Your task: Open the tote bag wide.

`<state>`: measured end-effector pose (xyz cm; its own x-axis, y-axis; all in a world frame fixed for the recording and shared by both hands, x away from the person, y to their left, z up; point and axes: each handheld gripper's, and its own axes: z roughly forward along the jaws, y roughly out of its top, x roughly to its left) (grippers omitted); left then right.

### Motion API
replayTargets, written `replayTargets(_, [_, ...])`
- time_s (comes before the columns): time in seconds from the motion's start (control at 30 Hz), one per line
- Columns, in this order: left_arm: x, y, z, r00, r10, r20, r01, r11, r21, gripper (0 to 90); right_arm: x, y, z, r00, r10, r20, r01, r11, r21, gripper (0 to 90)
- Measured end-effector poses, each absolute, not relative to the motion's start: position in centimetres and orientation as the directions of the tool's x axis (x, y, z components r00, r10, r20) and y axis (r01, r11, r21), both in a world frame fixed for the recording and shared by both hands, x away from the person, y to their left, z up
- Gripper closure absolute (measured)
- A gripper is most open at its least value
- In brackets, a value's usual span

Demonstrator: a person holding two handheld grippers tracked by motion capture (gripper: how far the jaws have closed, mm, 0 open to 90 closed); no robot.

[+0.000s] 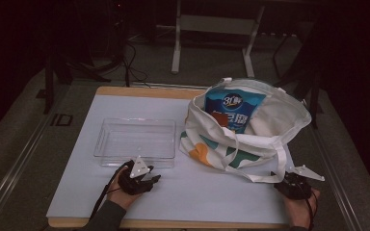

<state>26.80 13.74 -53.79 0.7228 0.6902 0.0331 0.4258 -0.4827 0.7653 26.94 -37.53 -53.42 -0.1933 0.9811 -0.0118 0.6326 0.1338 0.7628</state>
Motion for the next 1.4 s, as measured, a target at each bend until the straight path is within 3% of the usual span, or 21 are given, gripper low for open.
replayTargets(0.33, [26.3, 13.9, -53.3, 0.734, 0.678, 0.042, 0.392, -0.473, 0.789, 57.0, 26.9, -37.5, -53.0, -0.197, 0.980, 0.016, 0.624, 0.112, 0.773, 55.1])
replayTargets(0.67, [25.9, 13.5, -52.9, 0.754, 0.654, 0.059, 0.371, -0.497, 0.784, 59.4, 26.6, -38.4, -52.2, -0.187, 0.976, 0.109, 0.599, 0.026, 0.800, 61.8])
replayTargets(1.4, [25.0, 13.3, -51.5, 0.784, 0.619, 0.049, 0.338, -0.491, 0.803, 61.8, 26.5, -37.6, -50.3, -0.217, 0.972, 0.090, 0.583, 0.055, 0.811, 65.4])
